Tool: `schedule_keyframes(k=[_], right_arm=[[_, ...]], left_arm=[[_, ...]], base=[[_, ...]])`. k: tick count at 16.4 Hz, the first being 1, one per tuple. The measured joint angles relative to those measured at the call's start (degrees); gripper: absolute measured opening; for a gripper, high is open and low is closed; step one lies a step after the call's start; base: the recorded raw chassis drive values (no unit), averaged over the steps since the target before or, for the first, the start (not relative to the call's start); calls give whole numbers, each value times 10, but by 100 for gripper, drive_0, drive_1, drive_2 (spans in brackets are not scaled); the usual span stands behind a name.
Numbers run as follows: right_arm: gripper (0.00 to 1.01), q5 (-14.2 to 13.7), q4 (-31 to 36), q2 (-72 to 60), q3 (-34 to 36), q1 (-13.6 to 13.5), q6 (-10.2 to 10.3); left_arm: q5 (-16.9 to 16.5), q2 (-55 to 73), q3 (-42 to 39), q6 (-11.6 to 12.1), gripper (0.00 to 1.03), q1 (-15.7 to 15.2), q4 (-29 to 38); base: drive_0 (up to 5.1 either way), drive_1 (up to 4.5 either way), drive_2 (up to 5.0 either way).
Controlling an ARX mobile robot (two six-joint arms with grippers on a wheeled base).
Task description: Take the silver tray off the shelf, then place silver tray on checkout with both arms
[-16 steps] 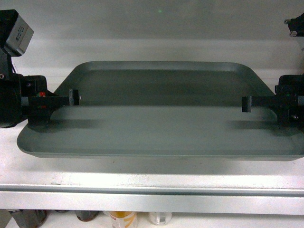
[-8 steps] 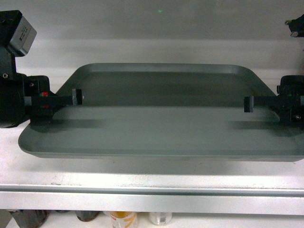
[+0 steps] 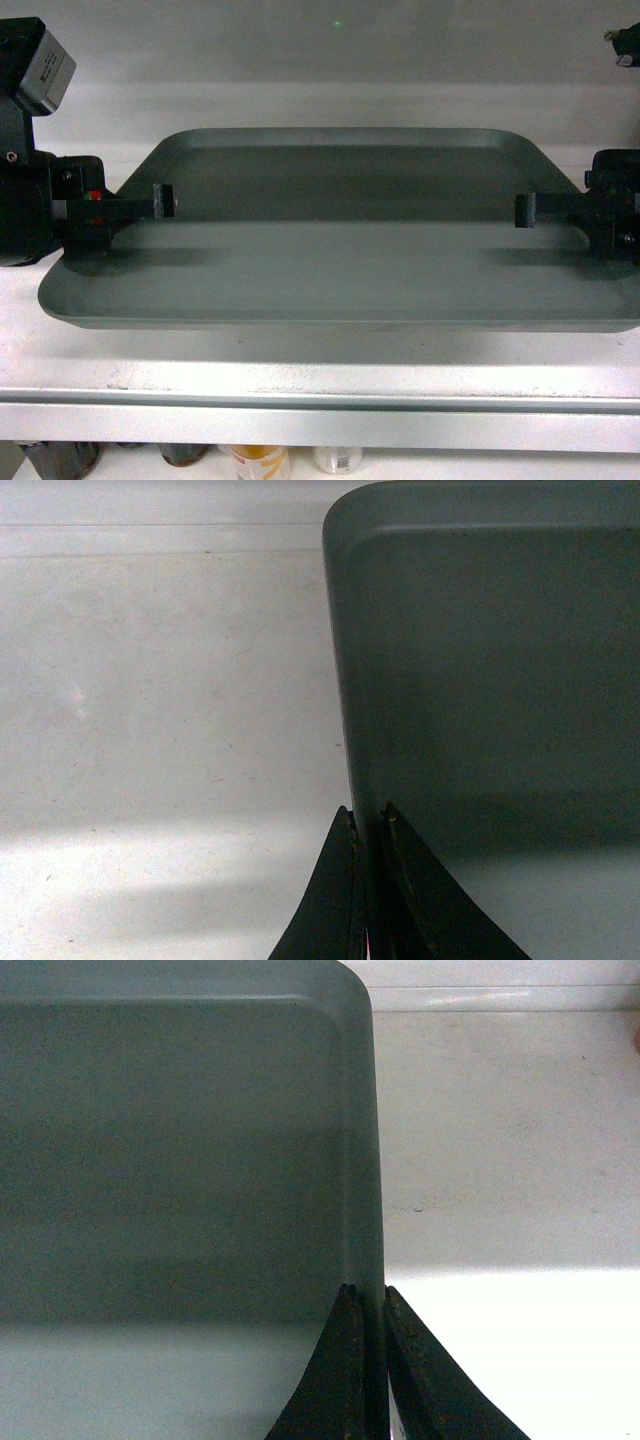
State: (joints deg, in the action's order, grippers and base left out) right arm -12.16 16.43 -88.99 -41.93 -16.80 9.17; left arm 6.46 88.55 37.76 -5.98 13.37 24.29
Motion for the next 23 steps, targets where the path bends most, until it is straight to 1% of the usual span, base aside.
schedule_keyframes(k=[11,23], right_arm=[[3,0,0,0,0,0,0],[3,1,-1,0,0,1,0]], left_arm=[[0,0,0,0,4,0,0],[1,0,0,0,4,1,1]], base=[[0,0,0],[12,-375,399]])
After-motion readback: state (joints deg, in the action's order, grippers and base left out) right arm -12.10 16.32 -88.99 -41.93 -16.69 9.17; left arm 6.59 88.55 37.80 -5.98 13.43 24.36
